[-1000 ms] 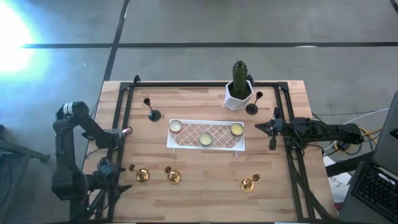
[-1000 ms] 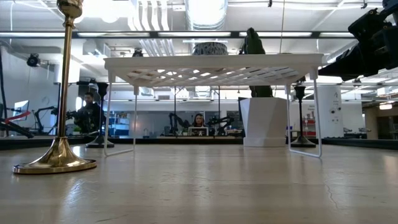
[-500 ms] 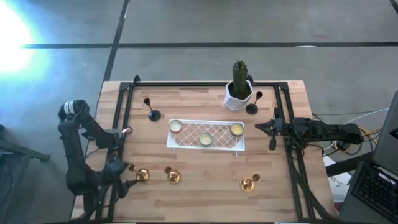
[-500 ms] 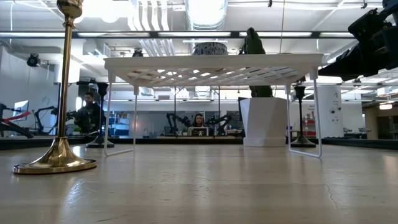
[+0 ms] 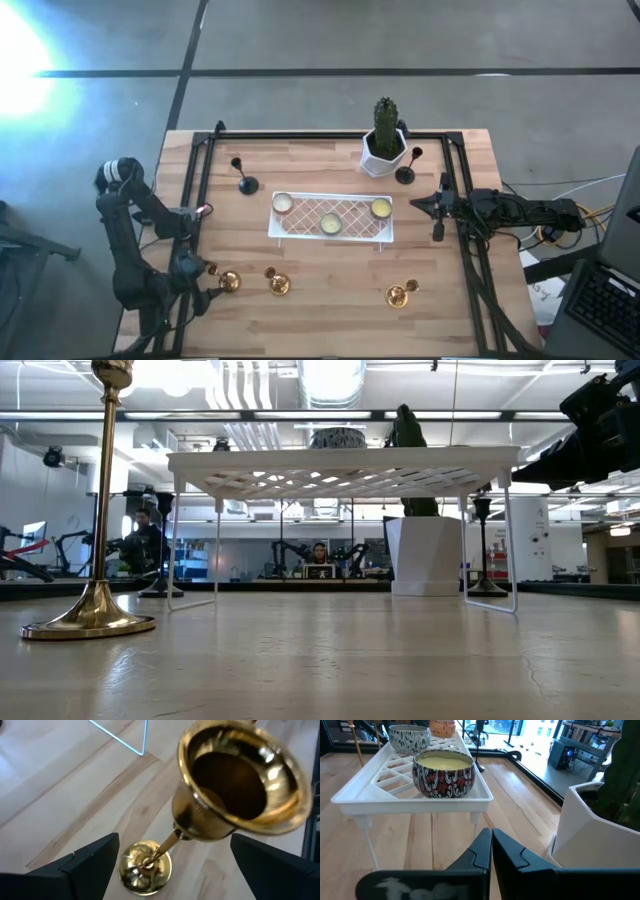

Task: Pick & Place candle stick holders
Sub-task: Put the left gold candle holder on the shelf

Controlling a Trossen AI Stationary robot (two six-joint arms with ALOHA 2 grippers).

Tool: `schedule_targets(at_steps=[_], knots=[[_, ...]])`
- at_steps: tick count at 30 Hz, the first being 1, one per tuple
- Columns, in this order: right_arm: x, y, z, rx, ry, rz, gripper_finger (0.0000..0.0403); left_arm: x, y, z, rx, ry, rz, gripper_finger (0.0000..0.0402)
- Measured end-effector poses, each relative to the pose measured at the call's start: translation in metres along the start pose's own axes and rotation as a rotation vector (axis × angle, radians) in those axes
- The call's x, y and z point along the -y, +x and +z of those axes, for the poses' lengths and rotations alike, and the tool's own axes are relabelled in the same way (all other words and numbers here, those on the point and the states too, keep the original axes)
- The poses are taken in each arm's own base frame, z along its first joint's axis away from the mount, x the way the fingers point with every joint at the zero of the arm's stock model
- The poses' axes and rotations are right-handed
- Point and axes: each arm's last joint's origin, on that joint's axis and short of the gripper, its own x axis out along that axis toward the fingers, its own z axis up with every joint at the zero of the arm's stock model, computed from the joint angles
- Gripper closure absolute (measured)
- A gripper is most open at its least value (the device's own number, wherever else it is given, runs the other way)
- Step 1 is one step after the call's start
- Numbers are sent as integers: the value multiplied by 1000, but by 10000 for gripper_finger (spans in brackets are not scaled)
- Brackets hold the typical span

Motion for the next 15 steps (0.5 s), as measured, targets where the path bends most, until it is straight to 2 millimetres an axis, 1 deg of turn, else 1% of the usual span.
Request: schedule_targets(at_steps=[3, 6, 9, 15], knots=[[0, 0, 0, 0, 0, 0, 394, -1, -1, 0, -51, 21, 20, 15], [0, 0, 0, 0, 0, 0, 394, -2, -1, 0, -75, 24, 32, 27], [0, 0, 0, 0, 0, 0, 394, -4, -1, 1, -68, 48, 48, 58], [0, 0, 0, 0, 0, 0, 394, -10, 4, 2, -6, 91, 53, 135]])
